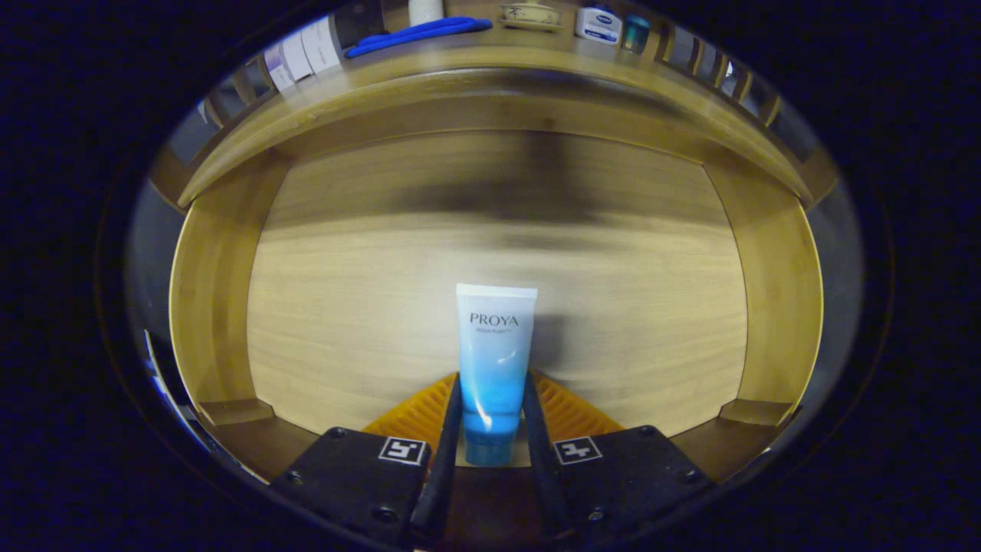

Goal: Pull open the drawer, take out the items inside it, and place them on the countertop above the cabinet.

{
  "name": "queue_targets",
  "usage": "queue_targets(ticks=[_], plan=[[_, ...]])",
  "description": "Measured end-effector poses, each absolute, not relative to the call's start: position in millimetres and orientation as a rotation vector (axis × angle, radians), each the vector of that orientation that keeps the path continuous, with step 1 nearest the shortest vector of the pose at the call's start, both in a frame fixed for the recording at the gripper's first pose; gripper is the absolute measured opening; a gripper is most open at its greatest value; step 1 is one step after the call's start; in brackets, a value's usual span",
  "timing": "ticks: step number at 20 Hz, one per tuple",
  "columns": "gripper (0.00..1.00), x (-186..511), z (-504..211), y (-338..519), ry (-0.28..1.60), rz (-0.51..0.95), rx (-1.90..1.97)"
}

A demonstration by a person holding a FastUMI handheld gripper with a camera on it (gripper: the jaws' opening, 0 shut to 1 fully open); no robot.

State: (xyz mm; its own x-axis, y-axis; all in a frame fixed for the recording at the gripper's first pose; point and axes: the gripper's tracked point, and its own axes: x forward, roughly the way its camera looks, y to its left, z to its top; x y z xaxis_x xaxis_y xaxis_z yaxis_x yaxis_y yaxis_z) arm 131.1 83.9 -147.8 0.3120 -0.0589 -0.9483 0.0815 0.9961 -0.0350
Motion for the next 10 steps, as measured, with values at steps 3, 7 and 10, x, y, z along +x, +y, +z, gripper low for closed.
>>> queue_targets(ticks=[3, 7, 10], plan=[[0.44, 128.9, -131.5, 86.3, 1.216, -0.06, 0.035], [0.44, 123.4, -94.6, 88.9, 1.145, -0.005, 0.034], [0.44, 120.7, -62.2, 90.9, 1.093, 0.025, 0.027]])
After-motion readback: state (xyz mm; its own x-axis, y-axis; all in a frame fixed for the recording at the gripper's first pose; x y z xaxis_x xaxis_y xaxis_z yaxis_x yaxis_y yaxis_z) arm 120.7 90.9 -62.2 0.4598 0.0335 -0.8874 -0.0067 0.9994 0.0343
